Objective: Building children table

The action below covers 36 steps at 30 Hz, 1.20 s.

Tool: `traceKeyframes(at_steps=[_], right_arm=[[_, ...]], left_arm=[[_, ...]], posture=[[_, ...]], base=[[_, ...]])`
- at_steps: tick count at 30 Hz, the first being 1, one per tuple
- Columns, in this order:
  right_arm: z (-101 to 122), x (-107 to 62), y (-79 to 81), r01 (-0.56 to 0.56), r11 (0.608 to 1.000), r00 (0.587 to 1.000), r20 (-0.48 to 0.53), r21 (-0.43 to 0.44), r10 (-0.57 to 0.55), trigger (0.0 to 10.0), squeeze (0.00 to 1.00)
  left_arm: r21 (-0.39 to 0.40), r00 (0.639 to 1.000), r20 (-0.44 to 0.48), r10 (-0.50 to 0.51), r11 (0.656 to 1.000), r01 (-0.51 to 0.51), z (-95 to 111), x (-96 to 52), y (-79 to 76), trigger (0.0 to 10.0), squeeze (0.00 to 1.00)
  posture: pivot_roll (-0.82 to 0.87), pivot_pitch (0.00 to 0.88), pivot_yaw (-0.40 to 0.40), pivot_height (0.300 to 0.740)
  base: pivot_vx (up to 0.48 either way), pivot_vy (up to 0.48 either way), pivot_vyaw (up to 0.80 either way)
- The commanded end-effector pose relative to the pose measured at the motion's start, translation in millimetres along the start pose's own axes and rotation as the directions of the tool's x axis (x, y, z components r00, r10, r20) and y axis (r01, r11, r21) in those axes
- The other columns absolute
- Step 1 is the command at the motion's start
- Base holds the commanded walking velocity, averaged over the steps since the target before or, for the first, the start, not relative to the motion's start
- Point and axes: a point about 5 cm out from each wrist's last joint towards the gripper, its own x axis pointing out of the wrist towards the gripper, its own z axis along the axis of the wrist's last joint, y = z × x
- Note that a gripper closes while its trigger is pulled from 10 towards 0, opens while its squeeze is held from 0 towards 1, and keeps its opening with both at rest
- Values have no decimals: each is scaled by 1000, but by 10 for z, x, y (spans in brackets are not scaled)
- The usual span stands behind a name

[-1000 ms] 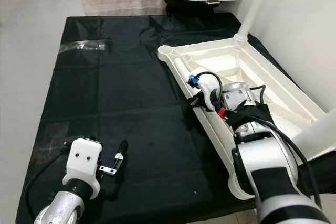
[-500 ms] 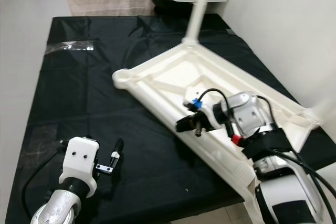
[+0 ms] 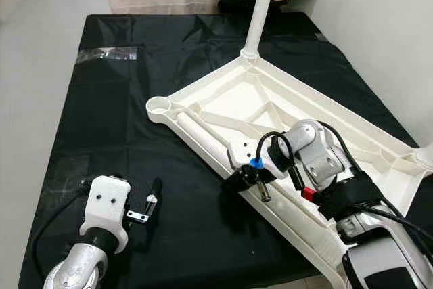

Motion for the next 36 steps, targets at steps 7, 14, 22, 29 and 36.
traceKeyframes(at_steps=[7, 14, 22, 29, 36], right_arm=[[484, -216, -265, 164, 983, 950, 254, 84, -180, 10000, 1000], [293, -358, -294, 340, 914, 909, 172, 219, -380, 10000, 0], [232, -322, -276, 627, 635, 632, 181, 452, -753, 10000, 0], [175, -255, -205, 675, 410, 434, 118, 614, -893, 10000, 0], [222, -218, -228, 686, 353, 393, 84, 637, -916, 10000, 0]], left_arm=[[12, 1000, -23, -1, 1000, 1, -53, -1, -7, 10000, 0], [-22, 998, -20, -66, 998, 66, -47, -36, -81, 10000, 0], [-2, 992, 20, -121, 993, 121, 0, -57, -145, 10000, 0], [27, 990, 27, -139, 990, 138, 1, -64, -155, 10000, 0], [32, 989, 23, -144, 989, 143, -11, -72, -158, 10000, 0]], posture=[[101, 141, -84, 740], [86, 136, -80, 740], [88, 125, -67, 740], [96, 113, -66, 740], [104, 112, -68, 740]], base=[[0, 0, 0], [0, 0, 0], [0, 0, 0], [0, 0, 0], [-251, 0, 0]])
